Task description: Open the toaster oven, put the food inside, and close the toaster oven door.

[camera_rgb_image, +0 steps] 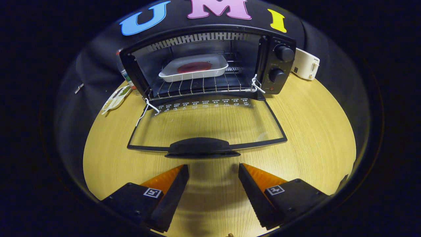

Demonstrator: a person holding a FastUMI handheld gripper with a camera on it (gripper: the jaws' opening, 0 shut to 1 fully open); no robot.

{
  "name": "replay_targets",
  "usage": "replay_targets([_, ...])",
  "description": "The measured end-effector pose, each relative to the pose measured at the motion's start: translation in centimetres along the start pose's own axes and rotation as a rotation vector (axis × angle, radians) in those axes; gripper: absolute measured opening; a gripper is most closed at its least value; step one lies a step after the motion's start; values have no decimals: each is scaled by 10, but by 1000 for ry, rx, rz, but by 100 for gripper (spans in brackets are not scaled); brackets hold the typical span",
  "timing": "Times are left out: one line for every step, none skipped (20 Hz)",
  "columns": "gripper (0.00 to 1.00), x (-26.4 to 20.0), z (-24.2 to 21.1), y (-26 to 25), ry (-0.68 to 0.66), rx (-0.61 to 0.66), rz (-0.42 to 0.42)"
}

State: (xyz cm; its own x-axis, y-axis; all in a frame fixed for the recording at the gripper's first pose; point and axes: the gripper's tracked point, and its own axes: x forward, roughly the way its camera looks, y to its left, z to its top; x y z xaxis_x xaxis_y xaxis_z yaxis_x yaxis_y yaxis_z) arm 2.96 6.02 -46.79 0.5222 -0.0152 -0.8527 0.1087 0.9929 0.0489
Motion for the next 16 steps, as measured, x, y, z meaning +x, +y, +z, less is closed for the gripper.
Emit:
replay_targets([99,4,-1,2,9,-2,-4])
replay_targets([99,5,3,3,-6,-13,-13])
replay_targets([99,9,4,7,-1,-19,-12])
replay_targets([99,10,5,8,1,-26,-24])
replay_targets([99,11,5,7,10,-33,-35])
replay_targets([99,11,6,7,8,-37,-42])
replay_targets([99,10,7,9,9,-34,-36])
replay_targets([99,7,9,10,5,-21,-26])
replay_targets([99,0,14,11,-13,-5,-13])
replay_targets([99,-8,20,11,-32,-3,0])
replay_targets([99,-19,29,11,-54,-7,12])
replay_targets([99,-27,40,13,-82,-6,23])
replay_targets([99,-36,52,16,-119,-1,36])
replay_targets([99,-45,68,18,-175,8,52])
replay_targets([99,-52,84,18,-222,11,59])
replay_targets([99,-55,96,15,-251,5,54])
